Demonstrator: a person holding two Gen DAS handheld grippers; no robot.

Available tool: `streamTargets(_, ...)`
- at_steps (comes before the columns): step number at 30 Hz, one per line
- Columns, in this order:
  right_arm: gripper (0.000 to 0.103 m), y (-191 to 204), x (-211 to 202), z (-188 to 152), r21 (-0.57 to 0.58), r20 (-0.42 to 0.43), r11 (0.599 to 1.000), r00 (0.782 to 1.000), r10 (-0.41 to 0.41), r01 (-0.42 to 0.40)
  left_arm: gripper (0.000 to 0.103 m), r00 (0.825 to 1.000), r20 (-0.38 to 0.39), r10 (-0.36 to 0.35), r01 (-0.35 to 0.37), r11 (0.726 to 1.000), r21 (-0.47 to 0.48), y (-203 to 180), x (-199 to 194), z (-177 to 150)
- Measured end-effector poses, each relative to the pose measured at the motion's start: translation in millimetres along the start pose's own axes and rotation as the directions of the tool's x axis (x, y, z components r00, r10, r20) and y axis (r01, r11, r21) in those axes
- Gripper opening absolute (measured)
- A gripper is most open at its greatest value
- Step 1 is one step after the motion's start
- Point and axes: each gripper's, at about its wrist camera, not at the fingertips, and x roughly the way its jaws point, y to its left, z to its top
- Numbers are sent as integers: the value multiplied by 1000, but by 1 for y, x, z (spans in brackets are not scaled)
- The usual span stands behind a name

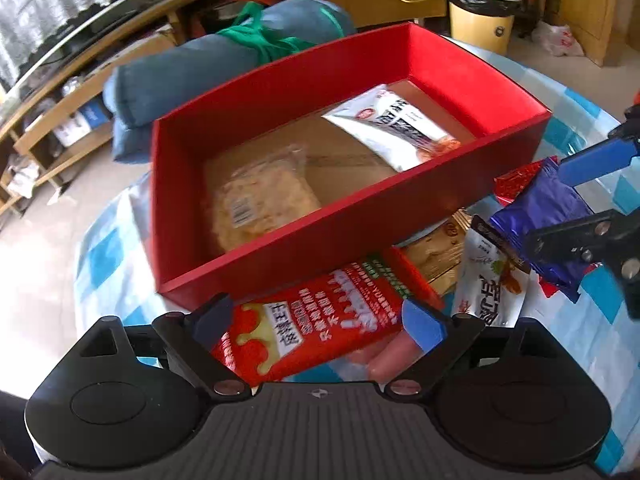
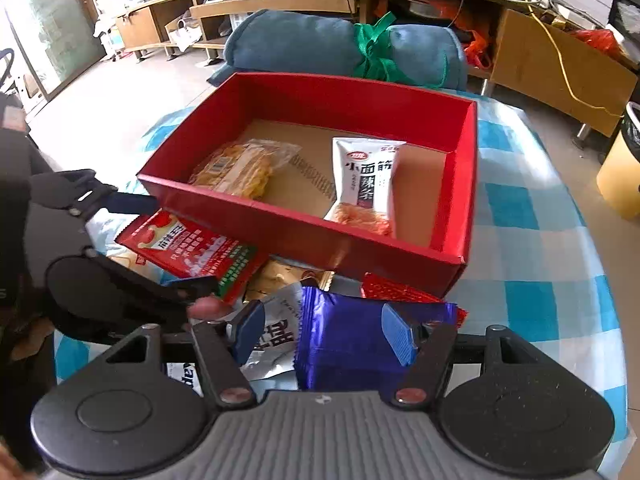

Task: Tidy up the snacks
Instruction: 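Move the right tool down and grasp the blue foil bag, then grasp the red spicy-strip packet with the left tool while the right tool lifts the blue bag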

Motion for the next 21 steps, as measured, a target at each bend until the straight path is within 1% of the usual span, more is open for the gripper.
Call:
streamTargets(2,60,1,1,0,-1,-4,1000,1000,2,-2,92,999,-24,-42,42,999,15,-3,5,-2)
streamTargets(4,60,1,1,-1,5,-6,1000,1000,5,-5,91,996,-35,-87,88,996,20,-7,4,-6)
streamTargets(6,60,-1,1,-1,12,-7,1000,1000,7,-7,93,993,-39,-115,116,992,46,-14,1,-11)
streamTargets(8,61,-2,0,0,15,-5,1000,1000,10,-10,94,986,-44,-163,165,986,36,-19,-5,-18)
streamTargets(9,61,-2,-1,0,16,-4,1000,1000,12,-11,95,978,-49,-205,206,978,28,-20,-9,-20)
streamTargets(10,61,-3,-2,-1,17,-2,1000,1000,13,-13,95,963,-53,-262,264,965,16,-21,-14,-23)
streamTargets(11,61,-3,-2,-1,19,-1,1000,1000,14,-14,94,952,-57,-302,302,953,1,-23,-17,-25)
streamTargets(13,62,-5,-4,-1,22,1,1000,1000,13,-13,93,931,-70,-358,357,934,-26,-24,-22,-28)
streamTargets(14,62,-5,-4,-2,23,1,1000,1000,12,-12,93,927,-72,-367,366,930,-30,-25,-24,-30)
streamTargets(15,62,-6,-4,-2,25,1,1000,1000,12,-12,93,930,-68,-362,361,932,-26,-26,-27,-31)
streamTargets(17,62,-8,-5,-2,30,2,1000,1000,8,-8,94,947,-31,-321,321,947,-3,-25,-35,-29)
streamTargets(19,62,-10,-7,-3,39,6,999,1000,9,-9,95,963,3,-268,268,962,46,-25,-39,-21)
streamTargets(20,62,-12,-7,-3,45,7,999,1000,8,-8,95,969,10,-246,245,967,74,-26,-38,-16)
streamTargets(21,62,-14,-7,-3,51,6,999,1000,5,-6,95,971,7,-238,236,966,102,-26,-36,-12)
